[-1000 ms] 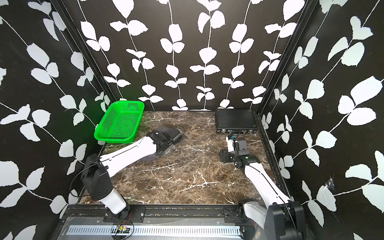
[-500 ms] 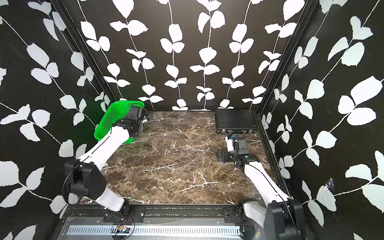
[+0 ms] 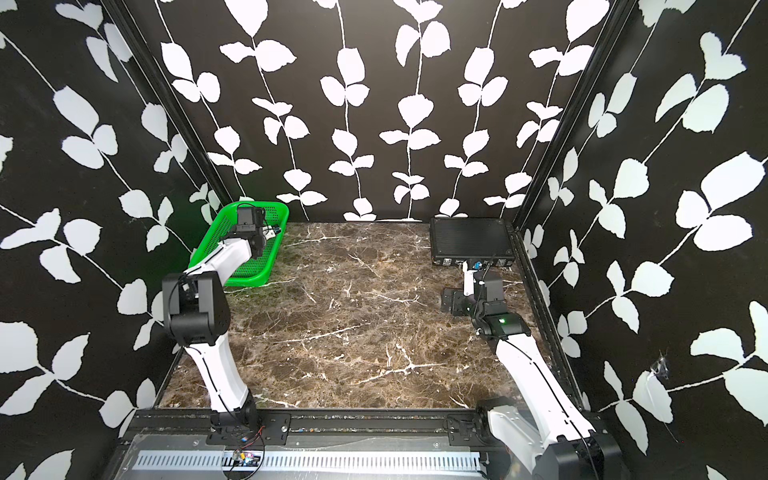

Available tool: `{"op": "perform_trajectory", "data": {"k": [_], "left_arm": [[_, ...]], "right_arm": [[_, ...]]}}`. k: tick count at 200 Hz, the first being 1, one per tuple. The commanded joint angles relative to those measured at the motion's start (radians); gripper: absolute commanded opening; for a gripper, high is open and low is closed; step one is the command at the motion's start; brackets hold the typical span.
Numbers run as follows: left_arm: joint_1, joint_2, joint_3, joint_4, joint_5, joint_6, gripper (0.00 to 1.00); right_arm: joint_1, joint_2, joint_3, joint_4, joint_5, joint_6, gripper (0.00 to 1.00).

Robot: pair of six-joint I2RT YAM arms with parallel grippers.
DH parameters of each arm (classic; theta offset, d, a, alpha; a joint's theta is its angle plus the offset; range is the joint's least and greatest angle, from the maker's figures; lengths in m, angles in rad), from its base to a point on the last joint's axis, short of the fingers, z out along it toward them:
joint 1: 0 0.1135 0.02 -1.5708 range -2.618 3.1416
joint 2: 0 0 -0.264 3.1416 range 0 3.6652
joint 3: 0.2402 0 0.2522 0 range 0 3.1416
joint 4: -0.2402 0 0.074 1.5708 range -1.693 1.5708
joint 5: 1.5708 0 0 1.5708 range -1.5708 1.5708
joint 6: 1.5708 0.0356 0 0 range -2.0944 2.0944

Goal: Roll up the pillowcase
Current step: Place the pillowcase in the bin.

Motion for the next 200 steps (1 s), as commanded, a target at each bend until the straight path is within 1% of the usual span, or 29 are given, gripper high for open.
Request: {"op": "perform_trajectory", "data": {"k": [1, 21, 42, 62, 83, 110, 144, 158, 177, 200], "left_arm": [[0.035, 0.045, 0.103, 0.118, 0.013, 0.049, 0.0], [0.05, 0.104, 0.132, 0.184, 0.02, 0.087, 0.0], [0.07, 0.17, 0.185, 0.212, 0.017, 0.1, 0.0], [0.077, 0.216, 0.206, 0.237, 0.019, 0.113, 0.0], [0.073, 0.245, 0.166, 0.231, 0.045, 0.107, 0.0], [0.061, 0.243, 0.106, 0.214, 0.081, 0.082, 0.0], [0.041, 0.209, 0.05, 0.156, 0.19, 0.044, 0.0], [0.036, 0.201, 0.029, 0.144, 0.212, 0.024, 0.06], [0.038, 0.194, 0.028, 0.111, 0.234, -0.001, 0.19], [0.038, 0.166, 0.05, 0.06, 0.256, -0.055, 0.32]], "right_arm": [[-0.003, 0.026, 0.077, 0.027, 0.048, 0.007, 0.99], [-0.002, 0.06, 0.103, 0.022, 0.041, 0.005, 1.0], [-0.001, 0.089, 0.117, 0.03, 0.041, 0.005, 0.99], [0.001, 0.114, 0.135, 0.027, 0.041, -0.009, 1.0], [0.006, 0.143, 0.149, 0.03, 0.034, -0.007, 0.99], [0.018, 0.181, 0.168, 0.039, 0.03, -0.021, 0.99], [0.035, 0.201, 0.169, 0.054, 0.028, -0.029, 0.99], [0.036, 0.206, 0.168, 0.055, 0.027, -0.03, 1.0], [0.039, 0.216, 0.182, 0.051, 0.025, -0.041, 0.99], [0.045, 0.238, 0.204, 0.047, 0.023, -0.056, 0.99]]}}
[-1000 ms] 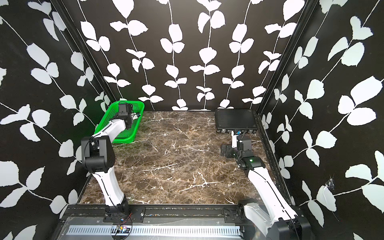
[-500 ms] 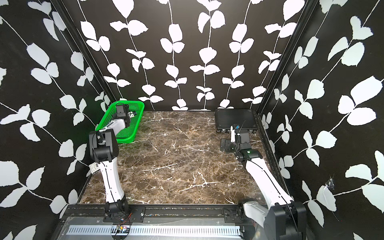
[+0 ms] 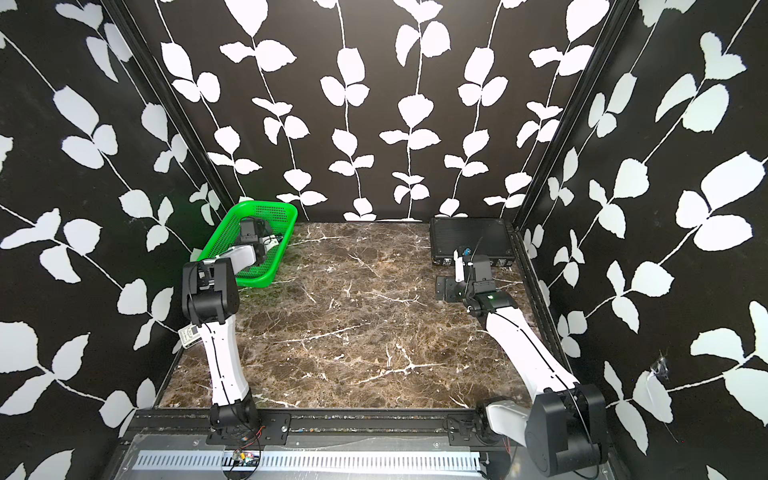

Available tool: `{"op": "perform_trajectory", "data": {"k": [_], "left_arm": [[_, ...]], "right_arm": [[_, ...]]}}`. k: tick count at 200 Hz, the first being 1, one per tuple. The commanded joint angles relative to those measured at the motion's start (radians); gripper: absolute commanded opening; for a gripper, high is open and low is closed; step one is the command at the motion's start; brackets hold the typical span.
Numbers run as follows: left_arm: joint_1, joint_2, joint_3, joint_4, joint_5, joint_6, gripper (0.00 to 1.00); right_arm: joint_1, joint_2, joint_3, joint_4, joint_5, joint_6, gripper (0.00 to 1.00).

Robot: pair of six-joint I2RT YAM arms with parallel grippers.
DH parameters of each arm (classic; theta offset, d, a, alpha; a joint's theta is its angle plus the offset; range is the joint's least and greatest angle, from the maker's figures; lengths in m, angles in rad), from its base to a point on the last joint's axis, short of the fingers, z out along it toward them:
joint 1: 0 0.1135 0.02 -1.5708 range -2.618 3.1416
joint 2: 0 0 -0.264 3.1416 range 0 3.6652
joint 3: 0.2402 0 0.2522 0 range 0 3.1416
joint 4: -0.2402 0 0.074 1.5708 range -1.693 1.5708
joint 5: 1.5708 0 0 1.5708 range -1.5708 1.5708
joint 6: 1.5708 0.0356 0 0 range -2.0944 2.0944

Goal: Roll up the pillowcase
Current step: Place the pillowcase in the bin.

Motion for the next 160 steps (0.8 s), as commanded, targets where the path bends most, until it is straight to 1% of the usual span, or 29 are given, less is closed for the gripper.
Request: {"op": "perform_trajectory", "data": {"k": [1, 21, 36, 54, 68, 91, 102, 118, 139, 160], "left_arm": [[-0.013, -0.078, -0.002, -0.111, 0.073, -0.052, 0.33], [-0.011, -0.115, 0.001, -0.135, 0.095, -0.066, 0.45], [-0.006, -0.145, 0.009, -0.165, 0.112, -0.09, 0.51], [-0.004, -0.181, 0.017, -0.224, 0.164, -0.111, 0.57], [0.0, -0.204, 0.021, -0.28, 0.214, -0.117, 0.66], [0.012, -0.236, 0.008, -0.353, 0.301, -0.12, 0.7], [0.017, -0.257, -0.009, -0.382, 0.34, -0.124, 0.74], [0.021, -0.294, -0.028, -0.417, 0.375, -0.136, 0.75], [0.026, -0.346, -0.033, -0.45, 0.417, -0.191, 0.76], [0.04, -0.385, 0.005, -0.511, 0.437, -0.289, 0.76]], "right_arm": [[0.01, 0.019, 0.065, 0.027, 0.001, -0.024, 0.99], [0.02, 0.034, 0.077, 0.027, -0.001, -0.036, 1.0], [0.026, 0.044, 0.082, 0.027, 0.0, -0.042, 0.99], [0.03, 0.054, 0.093, 0.03, -0.002, -0.048, 0.99], [0.034, 0.065, 0.106, 0.031, -0.003, -0.058, 0.99], [0.042, 0.083, 0.123, 0.029, -0.01, -0.073, 0.99], [0.045, 0.086, 0.127, 0.029, -0.013, -0.075, 0.99], [0.047, 0.088, 0.129, 0.029, -0.008, -0.082, 1.0], [0.05, 0.091, 0.131, 0.03, -0.006, -0.093, 0.99], [0.052, 0.095, 0.126, 0.041, -0.01, -0.096, 0.99]]}}
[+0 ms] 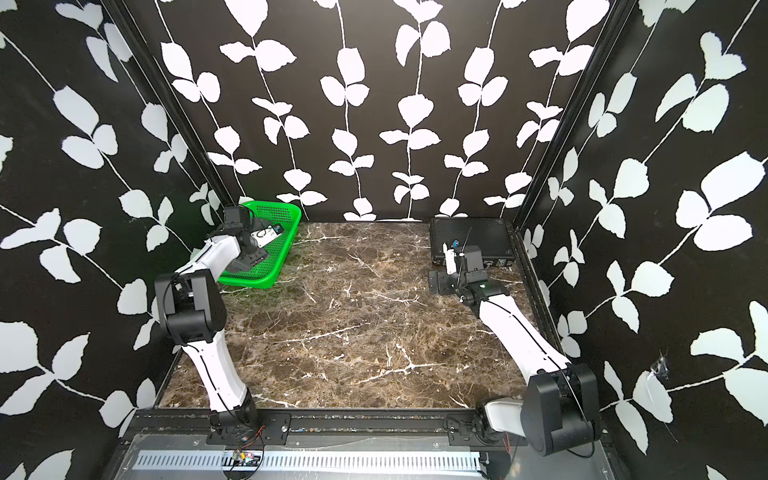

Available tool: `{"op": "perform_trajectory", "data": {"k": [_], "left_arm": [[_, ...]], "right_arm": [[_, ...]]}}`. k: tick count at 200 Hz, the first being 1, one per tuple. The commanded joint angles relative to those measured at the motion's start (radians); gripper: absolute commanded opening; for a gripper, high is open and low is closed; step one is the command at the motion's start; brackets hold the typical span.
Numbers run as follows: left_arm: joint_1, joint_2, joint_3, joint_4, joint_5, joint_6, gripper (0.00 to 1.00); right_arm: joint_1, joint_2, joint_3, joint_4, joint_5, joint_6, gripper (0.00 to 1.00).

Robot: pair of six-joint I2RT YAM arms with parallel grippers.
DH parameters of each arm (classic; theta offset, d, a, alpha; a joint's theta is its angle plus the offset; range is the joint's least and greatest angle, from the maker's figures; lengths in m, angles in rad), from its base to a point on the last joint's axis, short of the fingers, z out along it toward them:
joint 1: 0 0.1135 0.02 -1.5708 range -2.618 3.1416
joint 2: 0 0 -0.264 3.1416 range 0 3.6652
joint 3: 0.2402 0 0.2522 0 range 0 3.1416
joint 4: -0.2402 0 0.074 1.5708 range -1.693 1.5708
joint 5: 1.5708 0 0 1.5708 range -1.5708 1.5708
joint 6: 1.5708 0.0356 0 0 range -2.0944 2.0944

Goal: Roll up the pillowcase
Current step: Place the pillowcase in the bin, then move the bin to the center of the board.

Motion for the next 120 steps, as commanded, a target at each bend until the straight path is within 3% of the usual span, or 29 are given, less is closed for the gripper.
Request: {"op": "perform_trajectory", "data": {"k": [1, 41, 95, 120], "left_arm": [[0.021, -0.096, 0.025, -0.105, 0.073, -0.119, 0.76], [0.071, -0.102, 0.054, -0.089, -0.004, -0.225, 0.75], [0.138, -0.138, 0.023, 0.003, -0.067, -0.524, 0.75], [0.17, -0.067, 0.056, 0.043, -0.054, -0.556, 0.74]], "right_arm": [[0.007, 0.006, 0.043, 0.033, -0.005, -0.017, 0.99], [0.006, 0.0, 0.023, 0.053, -0.006, -0.031, 1.0], [0.007, -0.016, -0.002, 0.081, 0.0, -0.041, 0.99], [0.007, -0.022, -0.008, 0.085, 0.0, -0.038, 0.99]]}}
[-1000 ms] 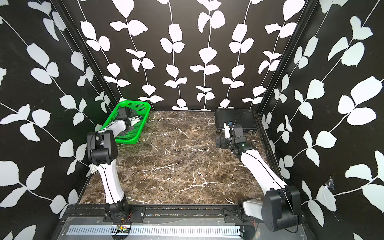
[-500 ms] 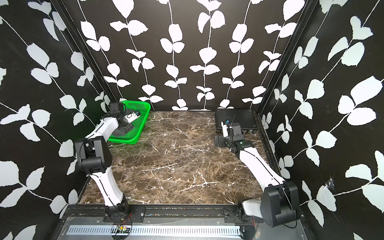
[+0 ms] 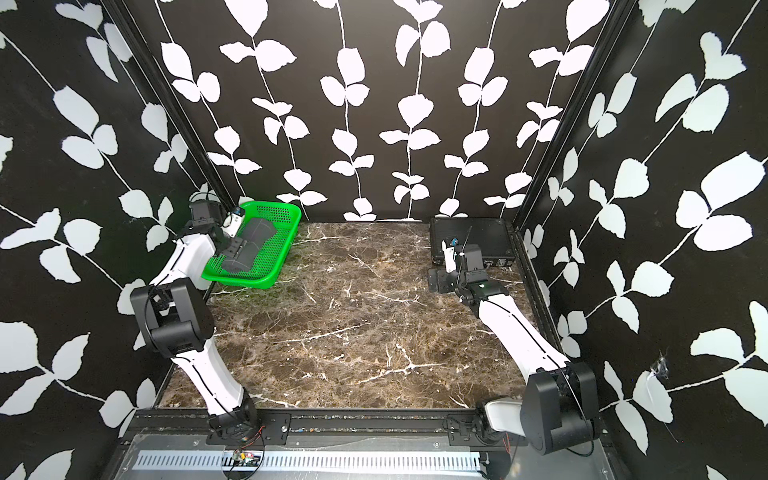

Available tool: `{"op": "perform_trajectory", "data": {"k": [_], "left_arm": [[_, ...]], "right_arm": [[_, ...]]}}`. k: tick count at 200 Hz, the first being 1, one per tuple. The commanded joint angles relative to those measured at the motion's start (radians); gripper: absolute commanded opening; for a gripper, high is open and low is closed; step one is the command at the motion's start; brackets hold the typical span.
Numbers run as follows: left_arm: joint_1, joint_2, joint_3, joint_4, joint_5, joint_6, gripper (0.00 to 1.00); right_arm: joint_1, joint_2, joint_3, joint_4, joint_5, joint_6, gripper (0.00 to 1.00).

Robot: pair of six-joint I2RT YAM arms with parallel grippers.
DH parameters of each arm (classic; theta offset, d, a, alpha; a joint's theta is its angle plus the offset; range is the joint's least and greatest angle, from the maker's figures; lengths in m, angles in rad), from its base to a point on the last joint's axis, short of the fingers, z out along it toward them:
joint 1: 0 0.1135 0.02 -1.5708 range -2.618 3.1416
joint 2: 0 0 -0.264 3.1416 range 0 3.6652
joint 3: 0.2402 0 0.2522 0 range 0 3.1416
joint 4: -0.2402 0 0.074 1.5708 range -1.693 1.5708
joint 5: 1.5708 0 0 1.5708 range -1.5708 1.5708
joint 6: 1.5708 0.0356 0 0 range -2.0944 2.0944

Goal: Roll up the pillowcase
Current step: Move the bin to the center of the board.

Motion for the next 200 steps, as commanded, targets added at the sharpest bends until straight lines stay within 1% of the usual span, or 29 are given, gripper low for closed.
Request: {"op": "perform_trajectory", "data": {"k": [1, 25, 42, 63, 89, 128, 160, 182, 200], "left_arm": [[0.034, 0.016, 0.031, 0.05, -0.011, -0.111, 0.74], [0.044, 0.145, 0.159, 0.031, -0.045, -0.103, 0.73], [0.049, 0.222, 0.222, 0.025, -0.069, -0.1, 0.73], [0.047, 0.291, 0.258, 0.031, -0.06, -0.091, 0.72], [0.036, 0.344, 0.272, 0.031, -0.055, -0.071, 0.72], [0.017, 0.382, 0.249, 0.015, -0.042, -0.051, 0.72], [-0.008, 0.375, 0.216, 0.018, -0.039, -0.009, 0.72], [-0.014, 0.345, 0.21, 0.04, -0.067, -0.001, 0.72], [-0.011, 0.297, 0.188, 0.109, -0.088, 0.013, 0.73]], "right_arm": [[0.007, -0.027, -0.008, 0.038, 0.002, -0.01, 0.99], [0.007, -0.032, -0.013, 0.033, 0.004, -0.004, 0.99], [0.008, -0.04, -0.011, 0.024, 0.011, -0.003, 1.0], [0.008, -0.045, -0.004, 0.008, 0.031, -0.017, 1.0], [0.008, -0.038, 0.006, 0.001, 0.035, -0.02, 0.99], [0.01, -0.005, 0.023, 0.01, 0.024, -0.017, 1.0], [0.014, 0.018, 0.033, 0.023, 0.015, -0.018, 0.99], [0.014, 0.02, 0.031, 0.028, 0.016, -0.018, 0.99], [0.015, 0.014, 0.02, 0.033, 0.014, -0.013, 0.99]]}}
